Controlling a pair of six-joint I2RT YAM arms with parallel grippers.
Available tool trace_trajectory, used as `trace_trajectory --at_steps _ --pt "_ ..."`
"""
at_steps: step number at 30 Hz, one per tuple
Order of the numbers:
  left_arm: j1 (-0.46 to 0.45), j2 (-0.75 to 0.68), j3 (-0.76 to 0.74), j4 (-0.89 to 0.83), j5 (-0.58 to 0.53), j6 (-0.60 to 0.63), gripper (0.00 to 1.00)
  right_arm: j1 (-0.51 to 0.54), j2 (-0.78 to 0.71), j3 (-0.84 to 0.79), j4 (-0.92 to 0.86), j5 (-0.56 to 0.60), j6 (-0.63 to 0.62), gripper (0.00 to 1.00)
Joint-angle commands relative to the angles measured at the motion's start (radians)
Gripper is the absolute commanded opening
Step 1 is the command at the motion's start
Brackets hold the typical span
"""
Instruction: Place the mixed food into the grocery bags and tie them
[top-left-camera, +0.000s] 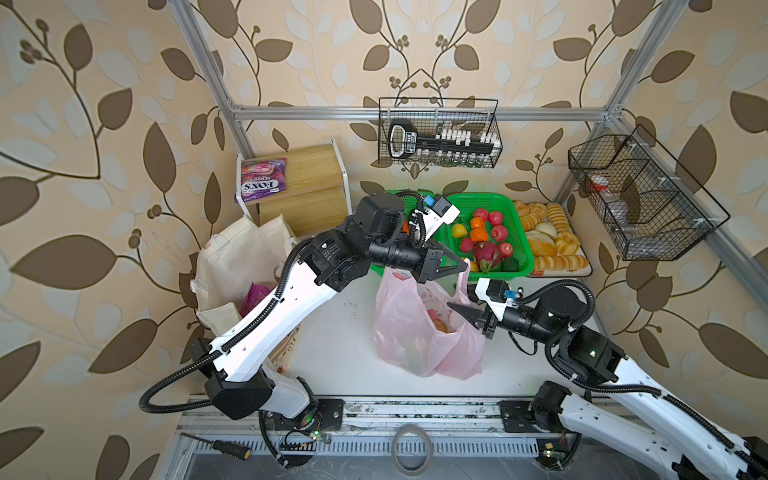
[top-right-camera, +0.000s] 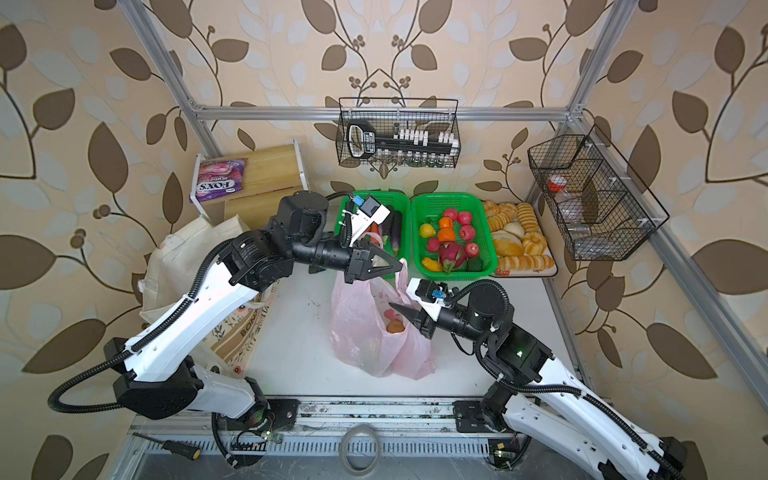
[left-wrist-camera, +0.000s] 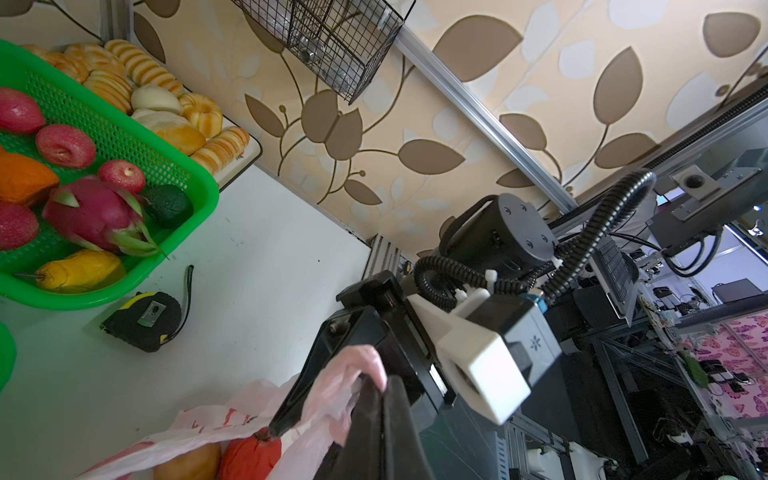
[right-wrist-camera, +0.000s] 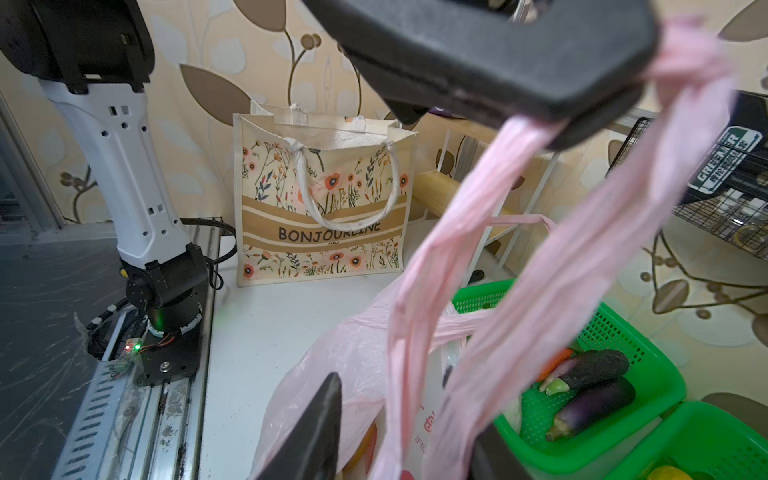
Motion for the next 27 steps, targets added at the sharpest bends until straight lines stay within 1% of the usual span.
trace_trajectory --at_steps 1,5,12,14,15,19,21,22,23,24,25,27 --pt "-0.011 -0.005 0.051 0.009 0.018 0.001 0.02 -0.017 -0.024 -0.012 0.066 -0.076 0.027 0.40" --pt "-0.011 -0.005 0.054 0.009 0.017 -0.002 0.02 -0.060 -0.023 -0.016 0.076 -0.141 0.070 0.30" --pt "-0.011 -0.011 0.050 0.010 0.007 -0.001 0.02 -0.129 -0.012 -0.031 0.096 -0.283 0.157 0.23" --pt "-0.011 -0.014 0.049 0.012 0.003 -0.001 0.02 -0.141 -0.011 -0.037 0.098 -0.293 0.175 0.22" --pt "-0.011 -0.016 0.049 0.013 -0.001 -0.001 0.02 -0.146 -0.013 -0.040 0.099 -0.296 0.180 0.19" --pt "-0.011 -0.025 0.041 0.021 -0.014 -0.001 0.02 -0.171 -0.019 -0.057 0.129 -0.309 0.225 0.00" --pt "-0.010 -0.028 0.037 0.023 -0.025 0.001 0.02 -0.181 -0.027 -0.068 0.158 -0.307 0.259 0.00" --pt "-0.011 -0.031 0.034 0.024 -0.034 0.004 0.07 -0.186 -0.029 -0.074 0.174 -0.300 0.282 0.00" --pt "-0.009 -0.035 0.026 0.023 -0.051 0.010 0.22 -0.188 -0.029 -0.077 0.185 -0.291 0.303 0.00" --pt "-0.009 -0.040 0.020 0.021 -0.073 0.016 0.41 -0.192 -0.029 -0.077 0.191 -0.283 0.319 0.00" --pt "-0.009 -0.047 0.009 0.015 -0.104 0.031 0.50 -0.196 -0.027 -0.077 0.195 -0.269 0.340 0.00" --pt "-0.009 -0.069 -0.030 0.009 -0.203 0.051 0.67 -0.197 -0.024 -0.077 0.197 -0.235 0.386 0.00"
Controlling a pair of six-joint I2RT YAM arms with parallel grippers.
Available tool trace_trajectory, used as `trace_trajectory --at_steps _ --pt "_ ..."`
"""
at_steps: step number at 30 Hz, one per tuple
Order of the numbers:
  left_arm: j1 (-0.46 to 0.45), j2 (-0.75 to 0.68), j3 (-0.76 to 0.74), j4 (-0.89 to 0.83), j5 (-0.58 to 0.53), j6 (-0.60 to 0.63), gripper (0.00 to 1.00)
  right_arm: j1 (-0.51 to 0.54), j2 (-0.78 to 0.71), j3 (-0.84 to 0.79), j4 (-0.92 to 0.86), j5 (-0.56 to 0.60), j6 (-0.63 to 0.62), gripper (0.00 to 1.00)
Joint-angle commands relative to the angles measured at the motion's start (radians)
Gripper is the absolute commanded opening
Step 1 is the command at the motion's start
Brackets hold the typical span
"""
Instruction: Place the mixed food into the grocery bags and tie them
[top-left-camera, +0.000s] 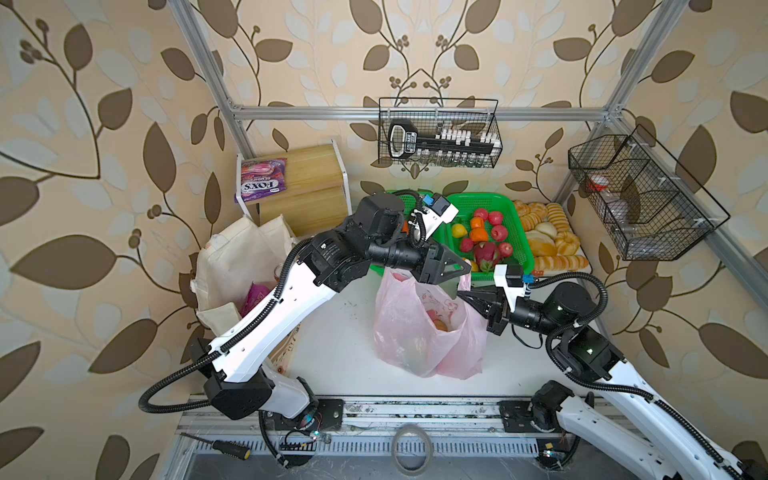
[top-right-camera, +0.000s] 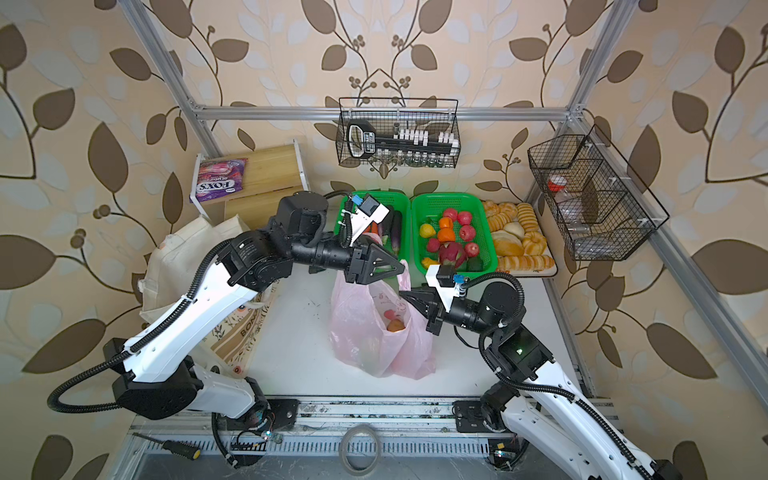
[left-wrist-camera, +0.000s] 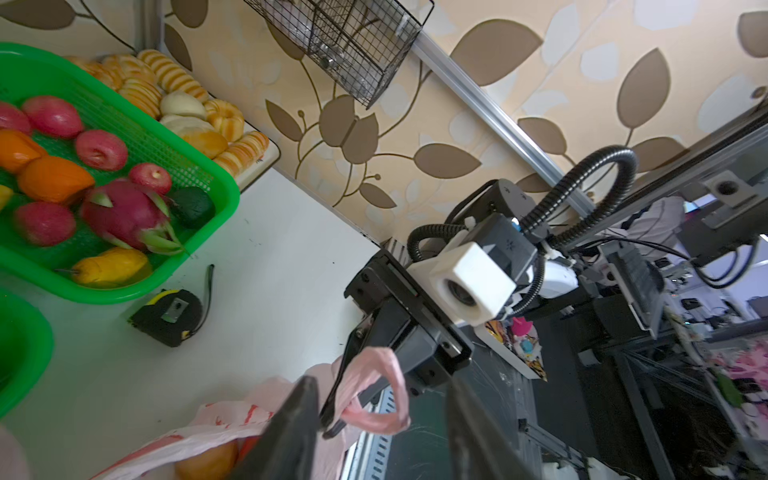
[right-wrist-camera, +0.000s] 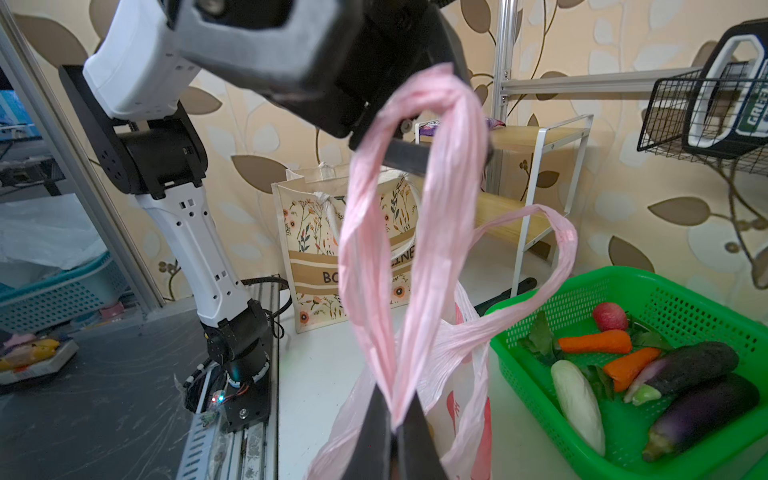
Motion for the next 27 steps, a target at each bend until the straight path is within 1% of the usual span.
trace_trajectory --at_steps 1,4,5,9,13,16,18,20,21,25,27 --pt "-0.008 -0.071 -0.052 0.021 -0.181 0.038 0.72 -0.006 -0.002 -0.008 0.049 0.047 0.105 0.00" --pt "0.005 -0.123 -0.165 0.062 -0.342 0.036 0.75 -0.007 0.000 -0.012 0.069 0.075 0.163 0.00" --pt "0.012 -0.134 -0.202 0.076 -0.374 0.027 0.75 -0.007 0.001 -0.015 0.074 0.081 0.176 0.00" --pt "0.050 -0.129 -0.285 0.121 -0.358 -0.019 0.75 -0.007 0.011 -0.010 0.076 0.082 0.195 0.00" --pt "0.052 -0.115 -0.328 0.164 -0.440 -0.025 0.72 -0.007 0.013 0.000 0.071 0.087 0.205 0.00" --pt "0.052 -0.114 -0.360 0.195 -0.503 -0.014 0.72 -0.007 0.015 0.007 0.067 0.092 0.217 0.00" --pt "0.052 -0.104 -0.376 0.218 -0.483 0.014 0.72 -0.007 0.015 0.010 0.066 0.092 0.222 0.00" --pt "0.052 -0.076 -0.356 0.210 -0.416 0.044 0.71 -0.006 0.013 0.011 0.062 0.097 0.229 0.00" --pt "0.052 -0.060 -0.344 0.202 -0.409 0.048 0.71 -0.006 0.013 0.014 0.061 0.099 0.231 0.00" --pt "0.053 -0.021 -0.336 0.222 -0.461 0.048 0.70 -0.007 0.010 0.014 0.060 0.098 0.238 0.00" --pt "0.054 -0.013 -0.335 0.259 -0.464 0.048 0.67 -0.006 0.007 0.015 0.057 0.099 0.242 0.00"
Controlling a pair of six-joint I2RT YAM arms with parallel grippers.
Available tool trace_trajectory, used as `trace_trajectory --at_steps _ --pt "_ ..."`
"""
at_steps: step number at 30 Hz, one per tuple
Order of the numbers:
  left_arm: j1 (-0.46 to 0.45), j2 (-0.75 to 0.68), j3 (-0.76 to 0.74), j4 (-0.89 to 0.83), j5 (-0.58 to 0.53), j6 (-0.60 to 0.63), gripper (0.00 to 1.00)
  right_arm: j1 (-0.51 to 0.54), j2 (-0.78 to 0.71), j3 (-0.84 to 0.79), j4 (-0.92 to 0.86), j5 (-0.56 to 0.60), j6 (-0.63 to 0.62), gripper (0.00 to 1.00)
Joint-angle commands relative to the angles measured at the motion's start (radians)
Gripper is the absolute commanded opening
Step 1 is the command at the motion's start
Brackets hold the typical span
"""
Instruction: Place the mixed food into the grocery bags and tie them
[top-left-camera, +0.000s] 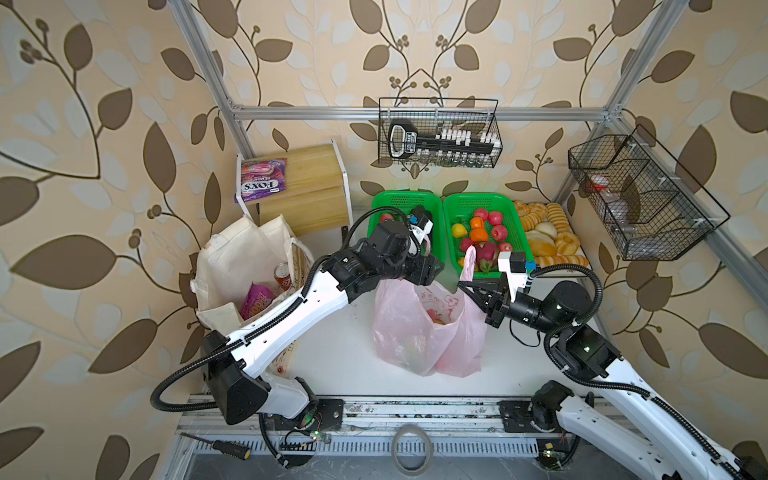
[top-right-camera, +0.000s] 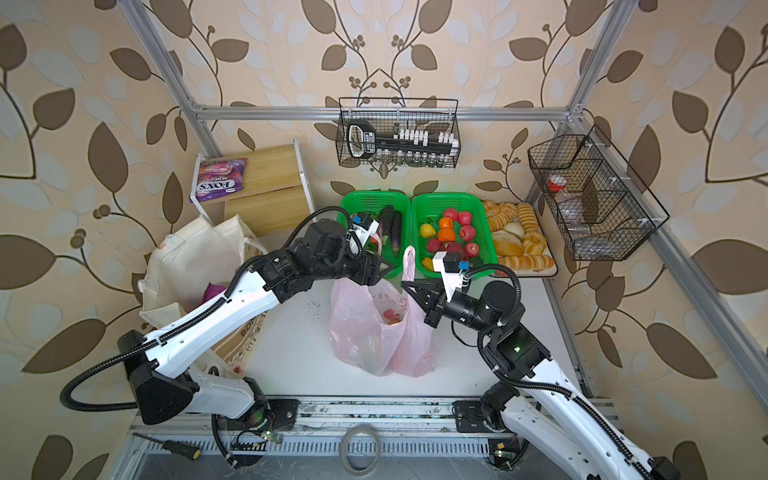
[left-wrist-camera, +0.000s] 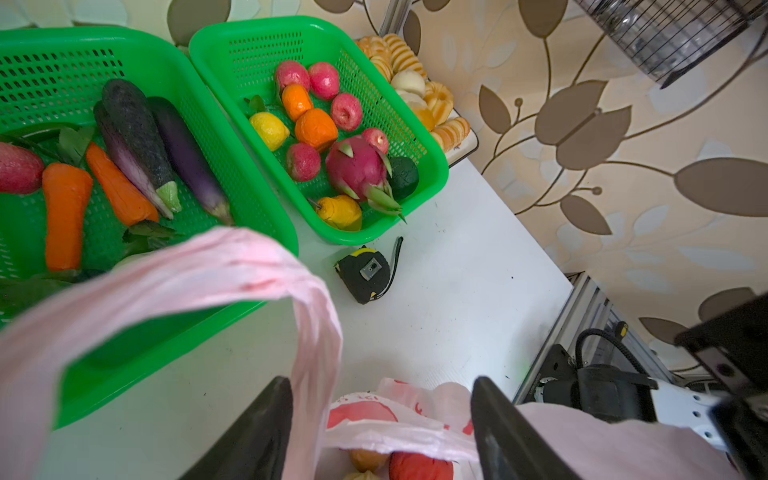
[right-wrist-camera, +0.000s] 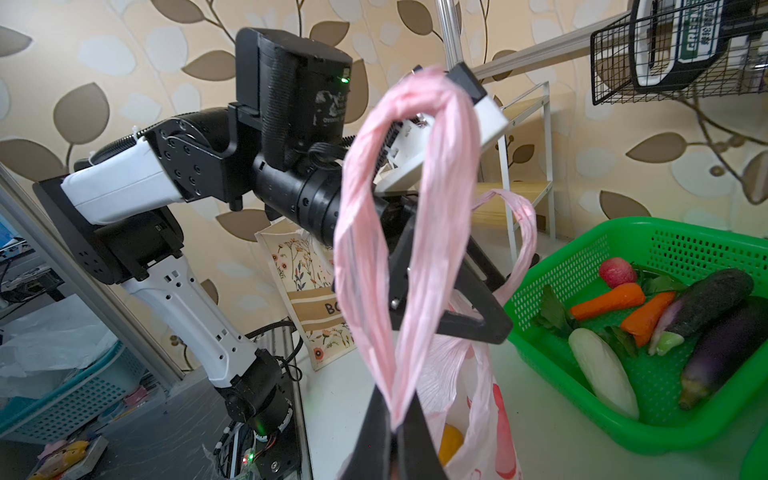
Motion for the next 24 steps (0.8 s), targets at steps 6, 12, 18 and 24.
trace_trajectory --at_steps 6,12,18,24 --pt "0.005 0.015 0.057 0.128 -0.026 0.030 0.48 -0.003 -0.019 0.018 -0.014 0.045 0.015 0.00" --pt "0.005 -0.036 0.055 0.105 0.007 0.078 0.10 -0.005 -0.035 0.016 -0.041 0.104 0.044 0.00" --pt "0.005 -0.125 0.124 -0.032 0.126 0.124 0.02 -0.040 -0.019 0.045 -0.124 0.135 0.085 0.00" --pt "0.005 -0.125 0.342 -0.401 0.204 0.255 0.04 -0.090 0.019 0.083 -0.184 0.077 0.132 0.00"
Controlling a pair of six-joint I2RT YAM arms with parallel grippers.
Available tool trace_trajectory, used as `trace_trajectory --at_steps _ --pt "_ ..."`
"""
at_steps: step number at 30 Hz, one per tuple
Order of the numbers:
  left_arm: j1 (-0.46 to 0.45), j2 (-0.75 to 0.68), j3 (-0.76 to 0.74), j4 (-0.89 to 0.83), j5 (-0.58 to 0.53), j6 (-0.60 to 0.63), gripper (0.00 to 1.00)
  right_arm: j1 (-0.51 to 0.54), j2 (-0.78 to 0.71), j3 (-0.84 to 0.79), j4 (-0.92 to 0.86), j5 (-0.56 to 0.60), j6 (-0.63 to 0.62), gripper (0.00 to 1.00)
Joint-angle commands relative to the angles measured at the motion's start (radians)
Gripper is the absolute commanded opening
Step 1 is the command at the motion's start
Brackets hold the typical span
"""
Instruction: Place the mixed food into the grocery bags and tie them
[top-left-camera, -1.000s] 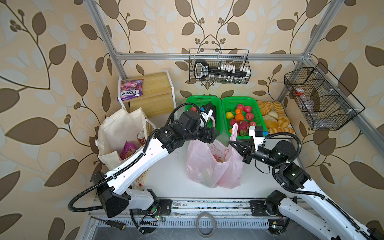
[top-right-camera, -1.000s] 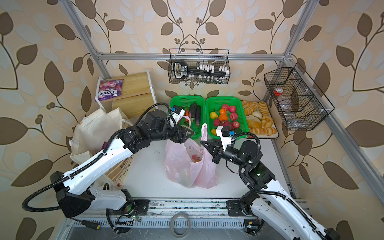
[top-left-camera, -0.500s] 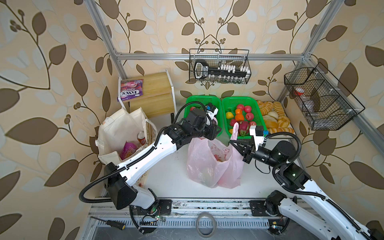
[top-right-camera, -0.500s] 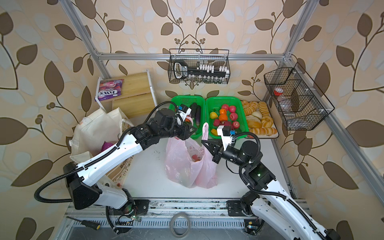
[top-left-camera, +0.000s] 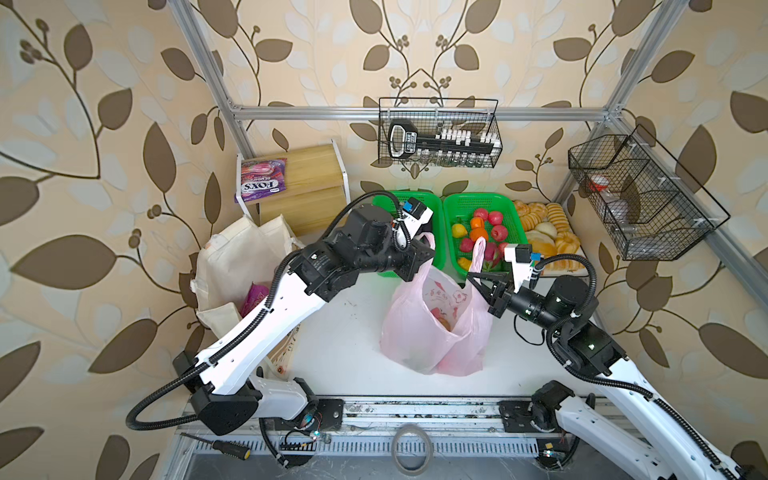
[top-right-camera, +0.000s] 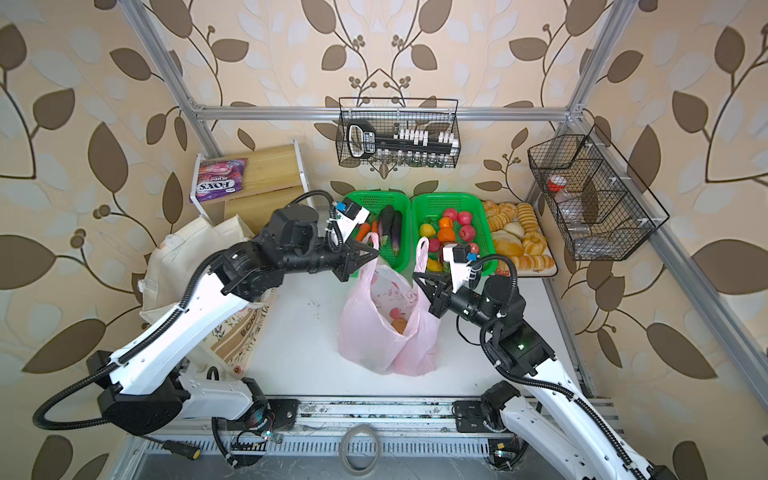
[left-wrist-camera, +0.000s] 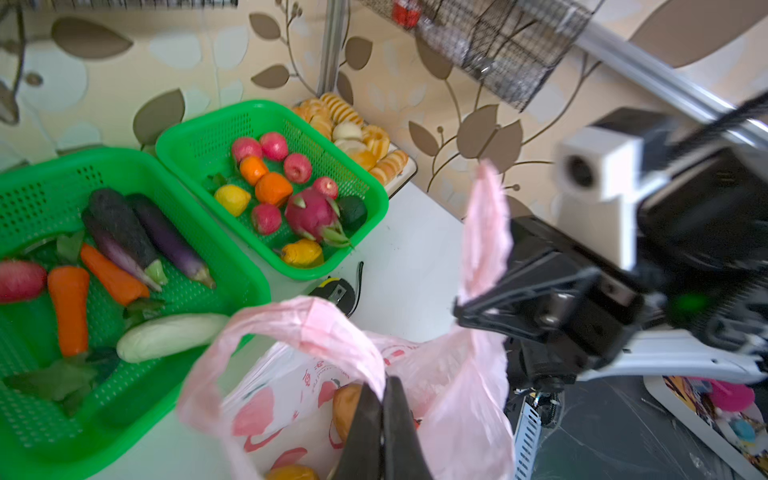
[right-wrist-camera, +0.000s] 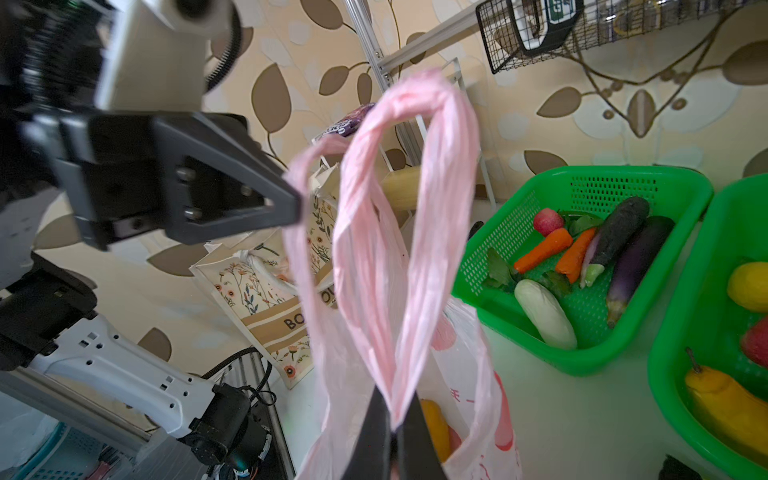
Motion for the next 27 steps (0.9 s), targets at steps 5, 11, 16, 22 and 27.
trace_trajectory --at_steps 5,11,16,22,27 --pt "0.005 -0.046 0.166 -0.295 -0.040 0.162 0.06 -0.011 0.011 0.058 -0.062 -0.071 0.024 0.00" --pt "0.005 -0.070 0.126 -0.282 -0.004 0.340 0.04 -0.010 0.056 0.105 -0.140 -0.084 -0.011 0.00" --pt "0.003 -0.080 0.089 -0.229 -0.020 0.409 0.04 -0.010 0.105 0.144 -0.124 -0.104 -0.008 0.00" --pt "0.003 -0.079 0.057 -0.207 -0.054 0.371 0.05 -0.001 0.117 0.157 -0.082 -0.137 0.015 0.00" --pt "0.003 -0.106 0.001 -0.165 -0.111 0.353 0.13 0.047 0.125 0.168 -0.088 -0.120 -0.004 0.00"
